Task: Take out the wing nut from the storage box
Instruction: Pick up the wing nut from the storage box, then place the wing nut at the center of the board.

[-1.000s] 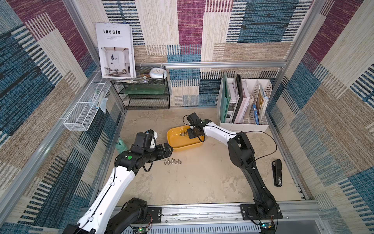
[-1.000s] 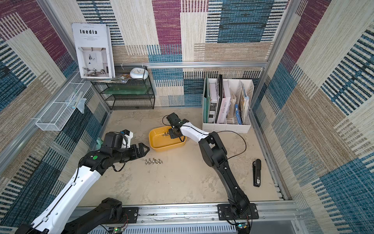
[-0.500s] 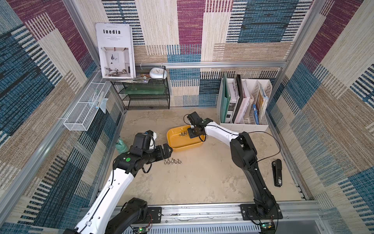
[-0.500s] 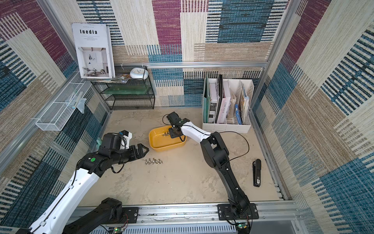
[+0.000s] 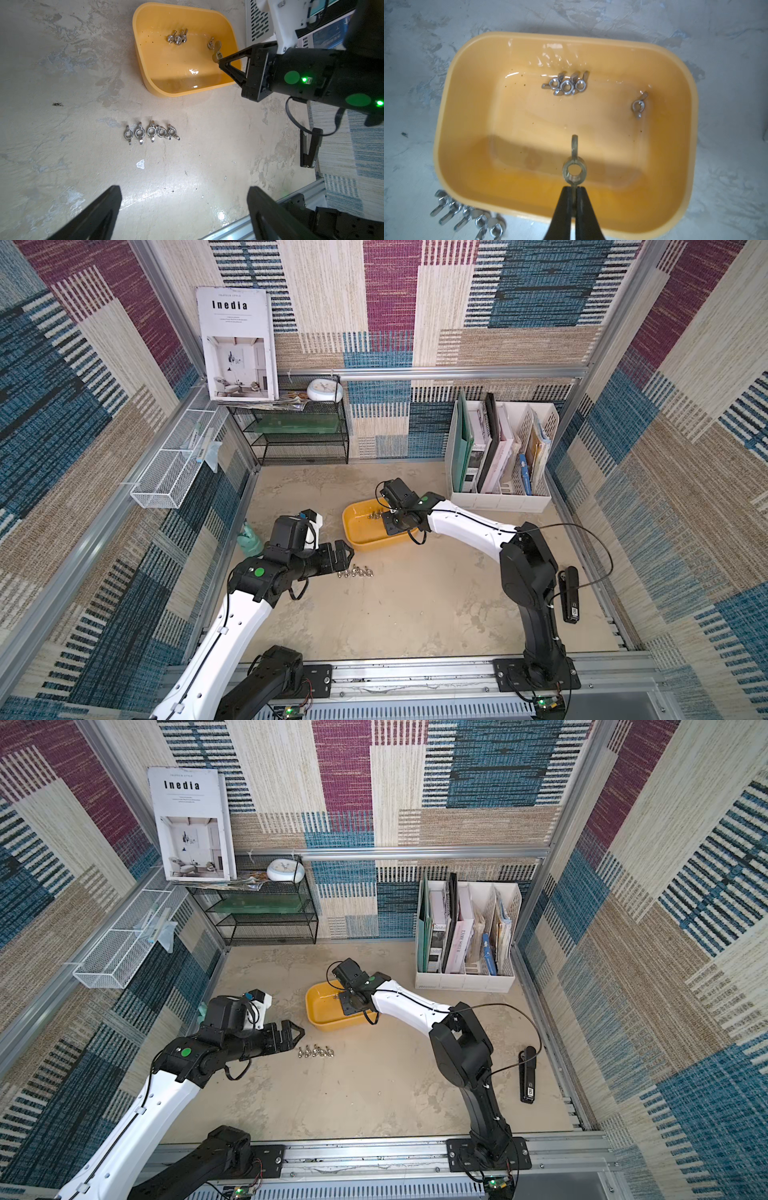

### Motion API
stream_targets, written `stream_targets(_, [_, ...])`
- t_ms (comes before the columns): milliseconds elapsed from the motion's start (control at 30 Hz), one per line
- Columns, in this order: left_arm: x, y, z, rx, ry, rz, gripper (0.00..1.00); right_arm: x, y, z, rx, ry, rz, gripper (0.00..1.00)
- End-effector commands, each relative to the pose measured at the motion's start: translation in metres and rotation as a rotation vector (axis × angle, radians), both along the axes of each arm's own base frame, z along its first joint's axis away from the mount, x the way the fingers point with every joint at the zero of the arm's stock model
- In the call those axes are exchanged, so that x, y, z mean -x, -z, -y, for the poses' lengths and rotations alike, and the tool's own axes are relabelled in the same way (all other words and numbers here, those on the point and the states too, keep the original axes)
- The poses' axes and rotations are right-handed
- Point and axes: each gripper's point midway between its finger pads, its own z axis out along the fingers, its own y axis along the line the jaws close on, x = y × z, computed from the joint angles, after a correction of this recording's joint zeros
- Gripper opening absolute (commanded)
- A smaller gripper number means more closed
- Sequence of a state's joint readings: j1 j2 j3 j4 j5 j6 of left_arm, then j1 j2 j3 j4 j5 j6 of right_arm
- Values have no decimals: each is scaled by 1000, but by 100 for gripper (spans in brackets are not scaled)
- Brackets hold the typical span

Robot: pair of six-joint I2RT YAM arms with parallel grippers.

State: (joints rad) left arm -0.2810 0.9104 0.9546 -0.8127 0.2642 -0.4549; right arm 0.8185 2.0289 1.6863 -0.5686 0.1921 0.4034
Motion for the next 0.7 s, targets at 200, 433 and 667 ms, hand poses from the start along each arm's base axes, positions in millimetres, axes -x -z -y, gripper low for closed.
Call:
stream_targets(200, [23, 3, 1, 12, 48, -15, 99, 63, -5, -6, -35, 34, -28, 0])
stream_targets(433, [31, 5, 2, 37, 49, -26, 99, 105, 19, -7, -35, 16, -77, 0])
stream_targets(667, [36, 8, 2, 48, 48, -43, 99, 127, 45, -20, -28, -12, -104, 0])
